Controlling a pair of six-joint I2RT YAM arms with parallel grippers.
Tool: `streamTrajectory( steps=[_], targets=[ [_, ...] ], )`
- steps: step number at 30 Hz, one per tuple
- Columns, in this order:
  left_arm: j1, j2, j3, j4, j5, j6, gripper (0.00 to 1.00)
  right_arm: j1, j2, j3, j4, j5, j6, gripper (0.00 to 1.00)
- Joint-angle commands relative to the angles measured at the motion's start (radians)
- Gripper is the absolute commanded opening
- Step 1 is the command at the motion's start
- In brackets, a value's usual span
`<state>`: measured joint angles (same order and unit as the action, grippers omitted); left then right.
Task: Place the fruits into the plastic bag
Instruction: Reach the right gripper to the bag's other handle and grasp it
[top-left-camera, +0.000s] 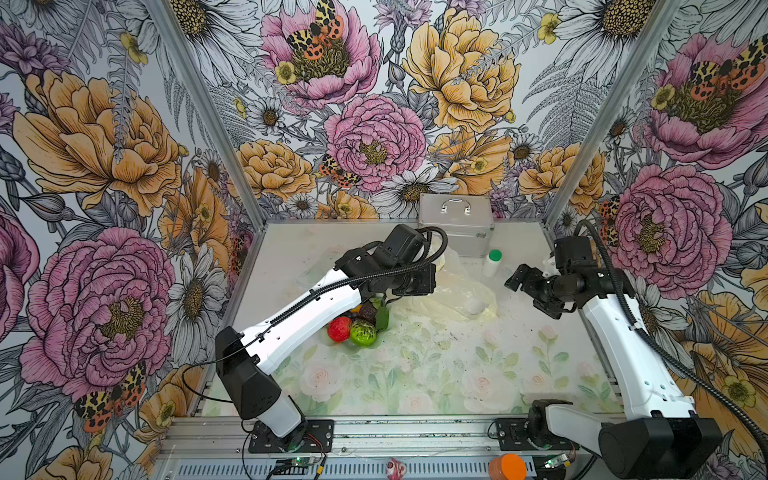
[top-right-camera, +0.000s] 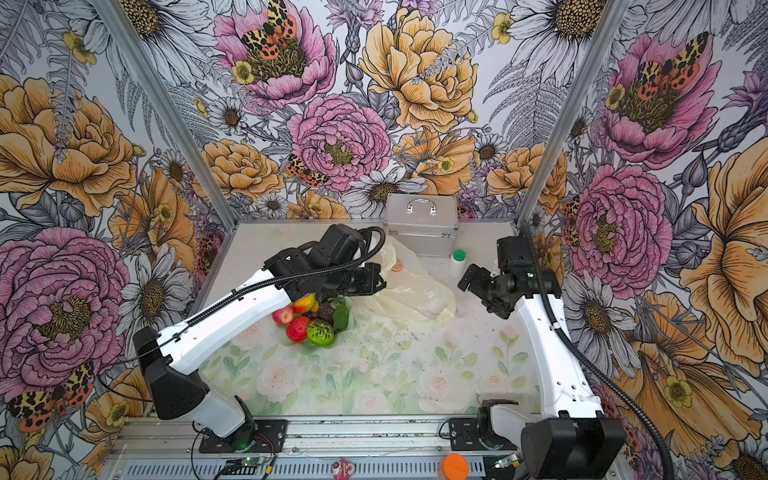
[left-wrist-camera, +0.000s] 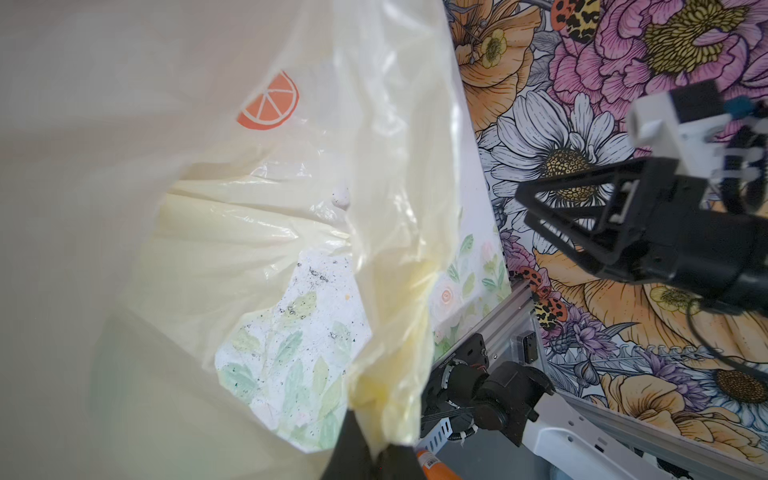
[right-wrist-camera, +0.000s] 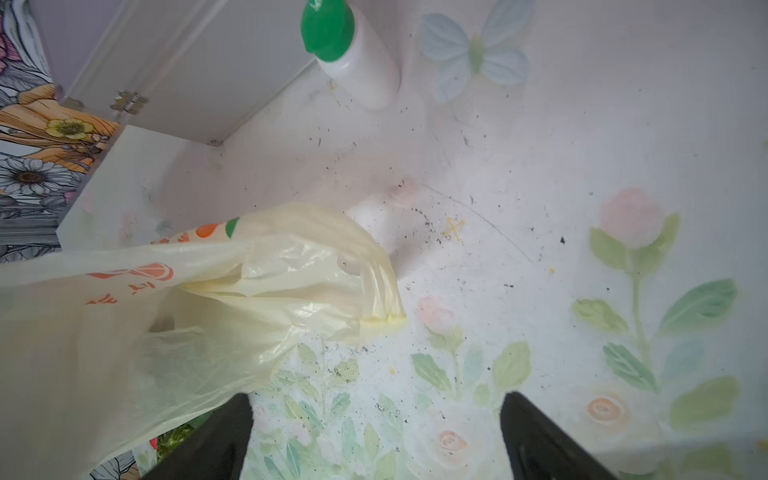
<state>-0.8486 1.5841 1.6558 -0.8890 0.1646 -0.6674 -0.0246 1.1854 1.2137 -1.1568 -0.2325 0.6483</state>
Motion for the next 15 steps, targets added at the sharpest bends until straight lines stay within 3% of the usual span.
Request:
streamTrajectory(
  steps=[1, 7, 15],
  targets=[
    [-0.009, -0.032, -0.014, 0.039, -0.016, -0.025, 0.0, 0.017, -0.015, -0.077, 0.032, -0.043, 0.048, 0.96],
    [-0.015, -0.024, -0.007, 0.047, -0.011, -0.031, 0.0, 0.03, -0.057, -0.228, 0.166, -0.102, 0.1, 0.95],
    [-0.018, -0.029, -0.006, 0.047, -0.013, -0.032, 0.0, 0.03, -0.017, -0.237, 0.26, -0.085, 0.016, 0.95]
  ],
)
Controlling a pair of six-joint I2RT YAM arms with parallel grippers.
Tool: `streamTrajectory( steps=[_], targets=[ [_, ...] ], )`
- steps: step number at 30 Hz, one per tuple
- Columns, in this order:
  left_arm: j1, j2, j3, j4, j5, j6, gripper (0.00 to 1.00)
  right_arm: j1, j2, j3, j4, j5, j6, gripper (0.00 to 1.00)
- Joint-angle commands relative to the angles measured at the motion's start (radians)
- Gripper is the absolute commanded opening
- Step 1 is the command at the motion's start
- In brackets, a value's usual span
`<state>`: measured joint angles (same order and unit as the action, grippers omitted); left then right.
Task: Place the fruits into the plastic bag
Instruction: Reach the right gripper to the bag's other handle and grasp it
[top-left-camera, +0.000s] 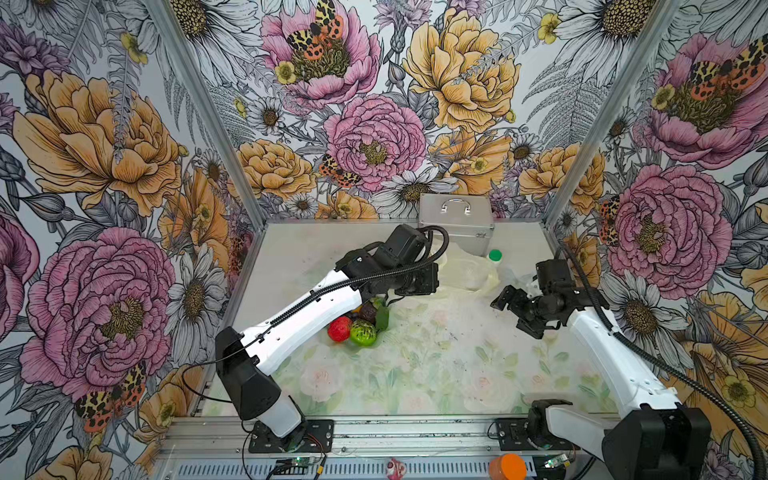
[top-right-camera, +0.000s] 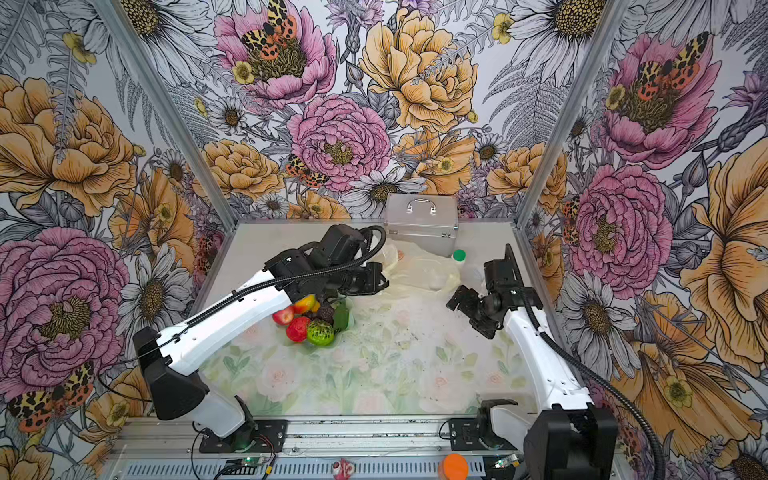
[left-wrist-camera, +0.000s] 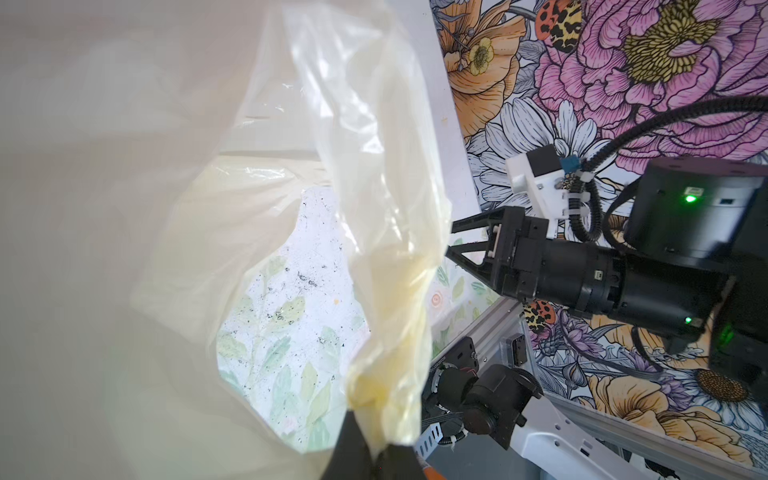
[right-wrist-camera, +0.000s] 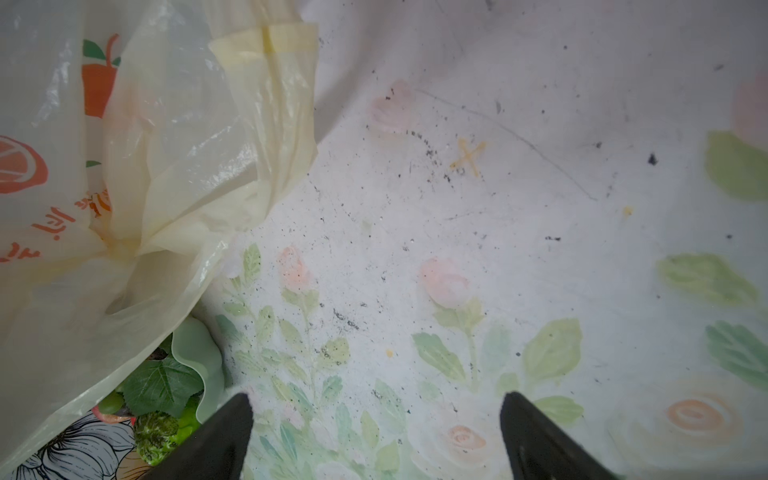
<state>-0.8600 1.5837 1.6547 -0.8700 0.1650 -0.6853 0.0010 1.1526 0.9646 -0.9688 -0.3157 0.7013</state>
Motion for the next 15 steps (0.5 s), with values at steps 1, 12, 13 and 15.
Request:
streamTrajectory(
  steps=[1, 12, 13, 15],
  targets=[
    [-0.008, -0.031, -0.008, 0.028, -0.013, -0.014, 0.0, 0.005, 0.031, 0.016, 0.082, -0.002, -0.044, 0.95],
    [-0.013, -0.05, -0.023, 0.027, -0.015, -0.025, 0.02, 0.0, 0.228, 0.09, 0.2, 0.009, -0.084, 0.92],
    [-0.013, -0.054, -0.028, 0.026, -0.015, -0.025, 0.02, 0.0, 0.244, 0.1, 0.214, 0.01, -0.088, 0.91],
    [-0.014, -0.06, -0.033, 0.026, -0.019, -0.028, 0.03, -0.001, 0.279, 0.12, 0.231, 0.01, -0.093, 0.89]
  ],
)
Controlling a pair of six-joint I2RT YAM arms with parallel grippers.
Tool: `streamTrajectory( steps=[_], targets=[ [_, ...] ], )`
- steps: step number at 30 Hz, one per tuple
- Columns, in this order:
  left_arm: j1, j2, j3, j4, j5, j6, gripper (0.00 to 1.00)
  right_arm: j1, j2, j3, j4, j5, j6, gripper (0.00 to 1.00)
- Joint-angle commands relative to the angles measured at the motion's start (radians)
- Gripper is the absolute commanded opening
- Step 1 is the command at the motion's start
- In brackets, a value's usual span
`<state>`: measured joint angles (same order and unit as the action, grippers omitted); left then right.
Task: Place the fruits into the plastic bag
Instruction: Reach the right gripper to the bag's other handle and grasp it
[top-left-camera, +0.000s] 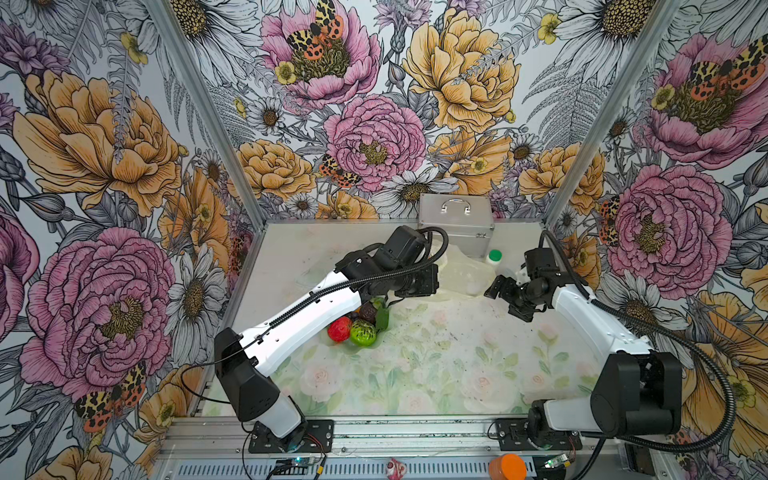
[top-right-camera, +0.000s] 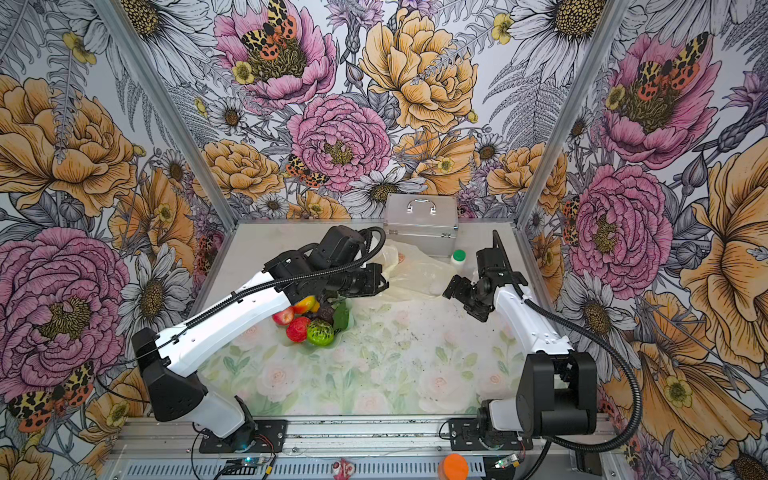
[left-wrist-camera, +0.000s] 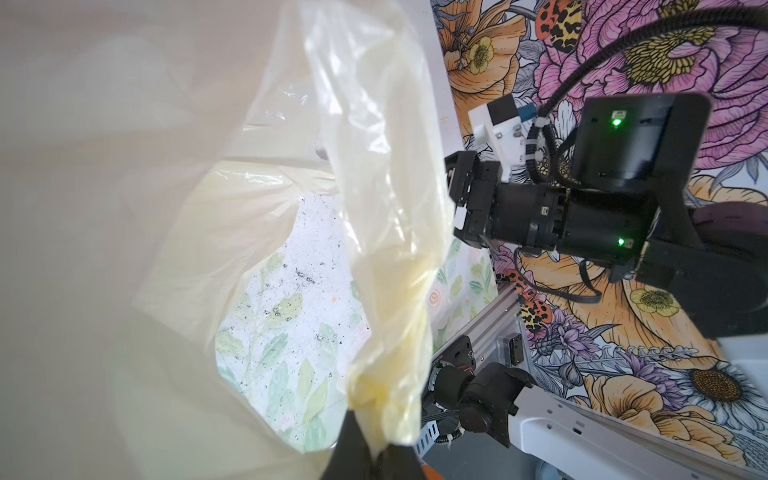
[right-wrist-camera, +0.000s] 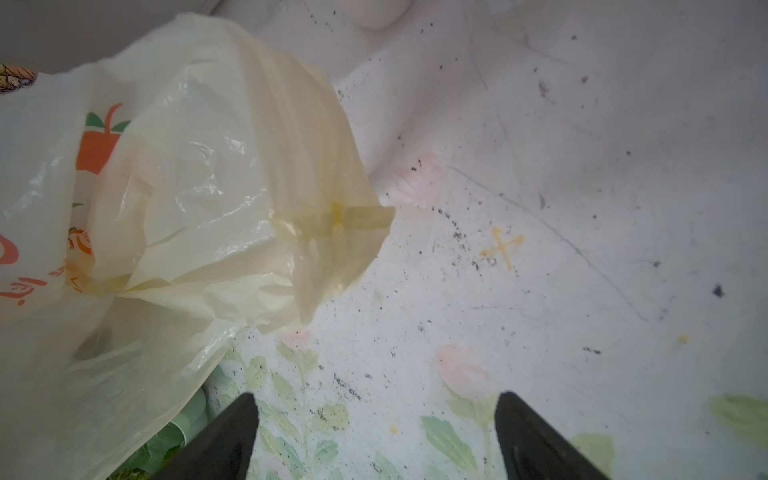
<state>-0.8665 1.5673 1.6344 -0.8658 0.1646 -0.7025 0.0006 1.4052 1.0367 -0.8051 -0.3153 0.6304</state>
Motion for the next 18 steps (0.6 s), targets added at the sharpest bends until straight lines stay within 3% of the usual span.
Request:
streamTrajectory(
  steps=[1, 11, 15, 18],
  targets=[
    [-0.007, -0.048, -0.015, 0.021, -0.02, -0.012, 0.03, 0.001, 0.051, 0.061, 0.074, 0.011, -0.025, 0.88],
    [0.011, -0.083, -0.048, 0.021, -0.025, -0.027, 0.02, -0.001, 0.197, 0.14, 0.13, -0.003, -0.05, 0.68],
    [0.028, -0.102, -0.07, 0.021, -0.018, -0.032, 0.01, -0.001, 0.211, 0.157, 0.136, -0.002, -0.055, 0.49],
    [0.049, -0.117, -0.09, 0.02, -0.013, -0.033, 0.0, -0.001, 0.201, 0.163, 0.136, -0.012, -0.051, 0.24]
  ],
)
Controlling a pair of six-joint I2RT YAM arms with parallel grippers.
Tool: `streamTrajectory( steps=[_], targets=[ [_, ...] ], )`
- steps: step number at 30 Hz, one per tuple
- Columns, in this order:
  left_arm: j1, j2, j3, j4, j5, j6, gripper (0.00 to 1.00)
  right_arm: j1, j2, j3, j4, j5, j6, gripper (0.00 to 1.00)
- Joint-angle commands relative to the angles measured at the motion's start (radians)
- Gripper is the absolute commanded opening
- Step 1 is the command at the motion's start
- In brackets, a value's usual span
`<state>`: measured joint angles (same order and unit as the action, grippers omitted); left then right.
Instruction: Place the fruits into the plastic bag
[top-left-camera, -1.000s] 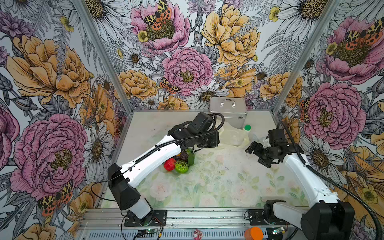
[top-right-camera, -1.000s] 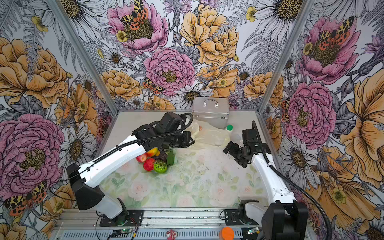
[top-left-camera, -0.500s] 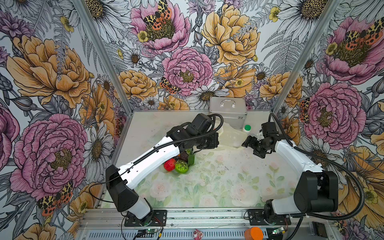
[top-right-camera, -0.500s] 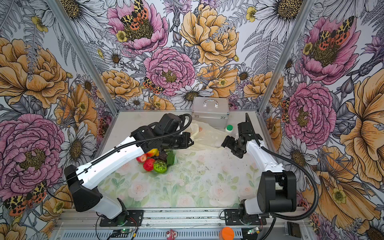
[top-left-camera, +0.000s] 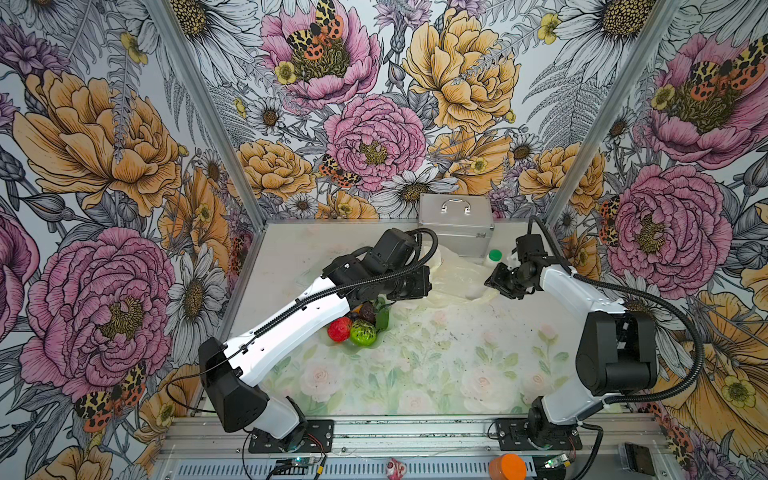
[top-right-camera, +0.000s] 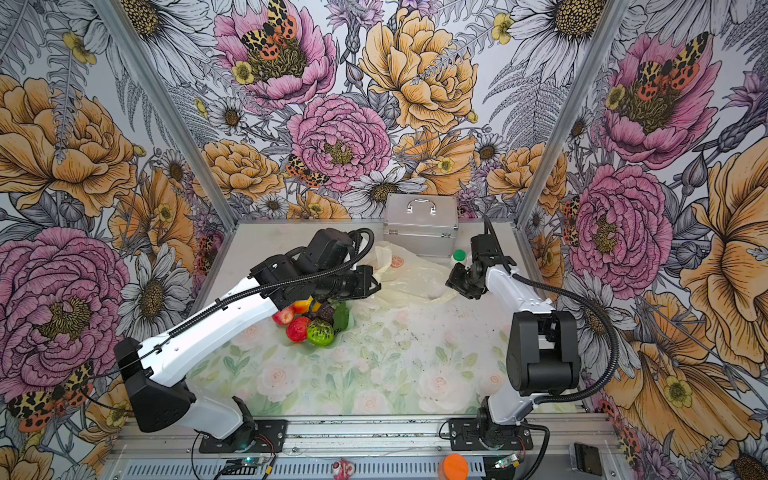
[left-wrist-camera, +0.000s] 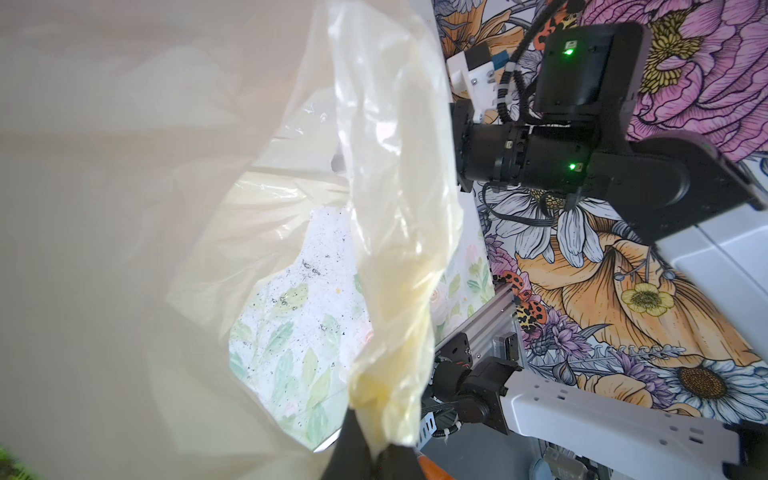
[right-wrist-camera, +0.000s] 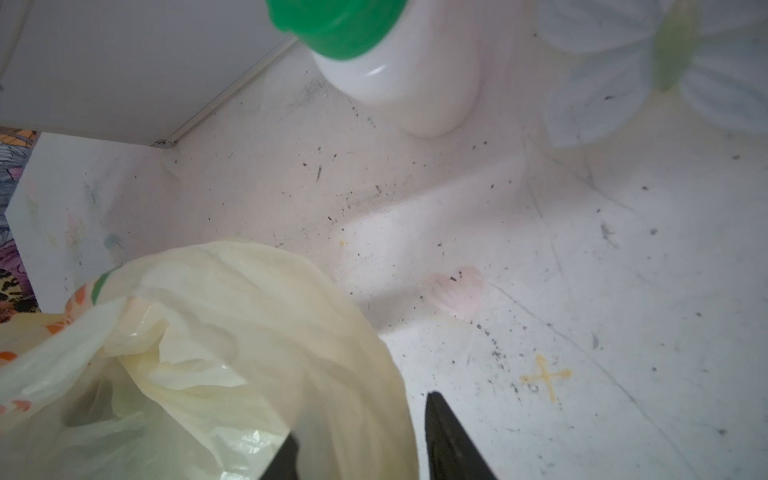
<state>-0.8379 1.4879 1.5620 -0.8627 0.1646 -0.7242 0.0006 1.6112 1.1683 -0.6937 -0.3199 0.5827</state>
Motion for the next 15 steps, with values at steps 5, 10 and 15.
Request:
streamTrajectory(
  steps=[5, 10, 15],
  targets=[
    [0.081, -0.068, -0.034, 0.001, -0.003, -0.002, 0.0, -0.001, -0.104, 0.03, 0.022, -0.004, 0.021, 0.0],
    [0.184, -0.09, 0.01, -0.083, -0.02, 0.056, 0.0, -0.007, -0.275, 0.101, -0.005, 0.022, 0.055, 0.0],
    [0.273, -0.094, 0.083, -0.145, -0.063, 0.115, 0.0, -0.015, -0.349, 0.247, -0.047, 0.023, 0.066, 0.0]
  ],
)
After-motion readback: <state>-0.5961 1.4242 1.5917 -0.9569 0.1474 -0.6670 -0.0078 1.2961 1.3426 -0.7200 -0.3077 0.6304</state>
